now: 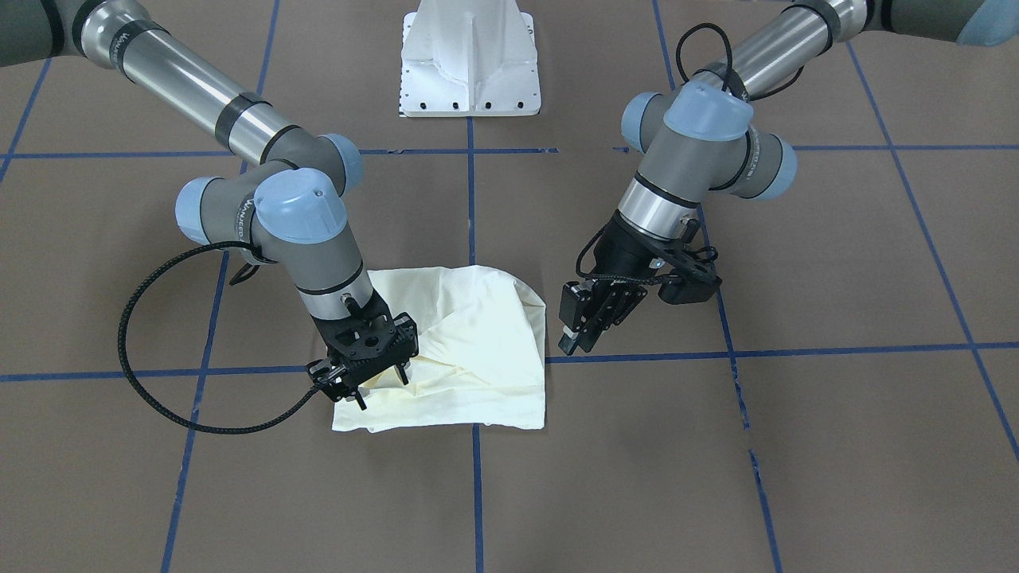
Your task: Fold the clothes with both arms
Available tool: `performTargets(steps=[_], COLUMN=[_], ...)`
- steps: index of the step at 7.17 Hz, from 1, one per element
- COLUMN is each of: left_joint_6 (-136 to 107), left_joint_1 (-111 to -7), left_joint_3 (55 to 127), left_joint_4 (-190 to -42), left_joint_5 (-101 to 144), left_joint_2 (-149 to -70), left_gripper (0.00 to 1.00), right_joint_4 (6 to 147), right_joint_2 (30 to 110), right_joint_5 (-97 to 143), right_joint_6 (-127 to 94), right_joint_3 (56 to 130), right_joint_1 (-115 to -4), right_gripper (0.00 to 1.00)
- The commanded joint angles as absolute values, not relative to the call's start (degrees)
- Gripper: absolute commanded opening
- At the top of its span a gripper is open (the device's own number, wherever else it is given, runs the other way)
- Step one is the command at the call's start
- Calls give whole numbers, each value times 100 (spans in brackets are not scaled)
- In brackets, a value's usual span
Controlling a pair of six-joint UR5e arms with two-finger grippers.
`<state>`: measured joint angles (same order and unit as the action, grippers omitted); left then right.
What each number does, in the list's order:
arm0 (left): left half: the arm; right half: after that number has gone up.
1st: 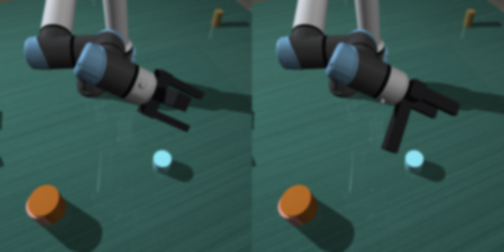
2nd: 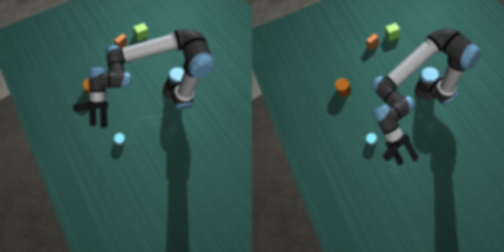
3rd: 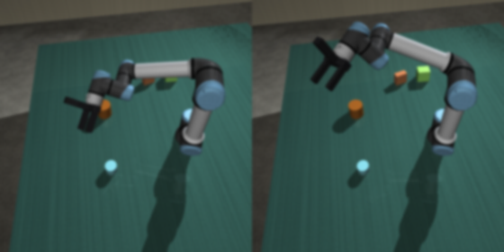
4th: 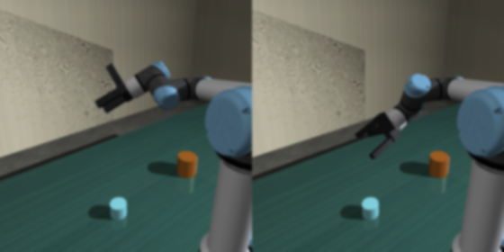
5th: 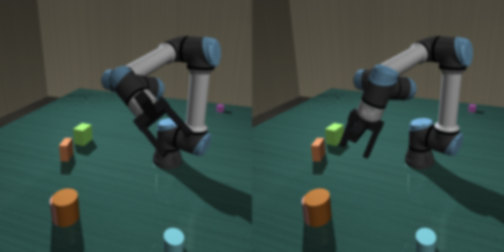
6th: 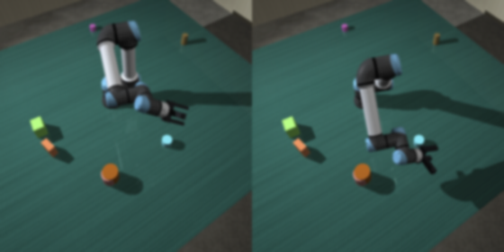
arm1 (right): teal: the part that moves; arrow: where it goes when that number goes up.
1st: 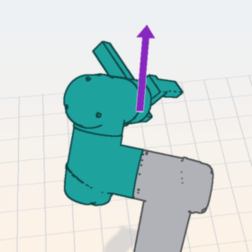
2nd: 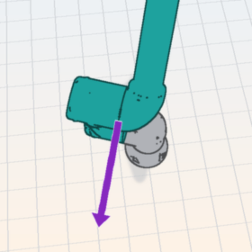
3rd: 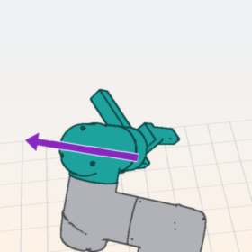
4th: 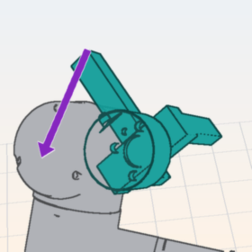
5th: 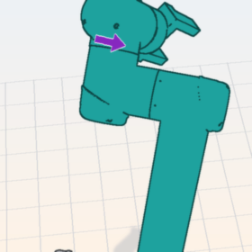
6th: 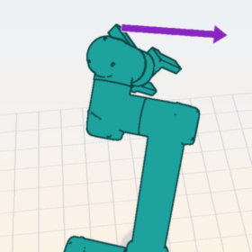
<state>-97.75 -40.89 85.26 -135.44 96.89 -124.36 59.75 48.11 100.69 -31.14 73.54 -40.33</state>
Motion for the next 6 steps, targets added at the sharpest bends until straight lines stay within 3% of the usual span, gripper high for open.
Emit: performTargets(steps=[1, 6], left_joint_6=[-9888, -9975], left_joint_1=[-4078, -4061], left_joint_3=[8525, 8525], left_joint_4=[-13553, -13553], left_joint_5=[9686, 9686], left_joint_2=[-12428, -12428], left_gripper=[41, 42], right_joint_4=[5889, 5871], right_joint_2=[4922, 4966], right_joint_5=[10107, 10229], right_joint_6=[-3111, -2989], right_joint_3=[7550, 7559], right_joint_1=[-3955, -4095], right_gripper=[67, 63])
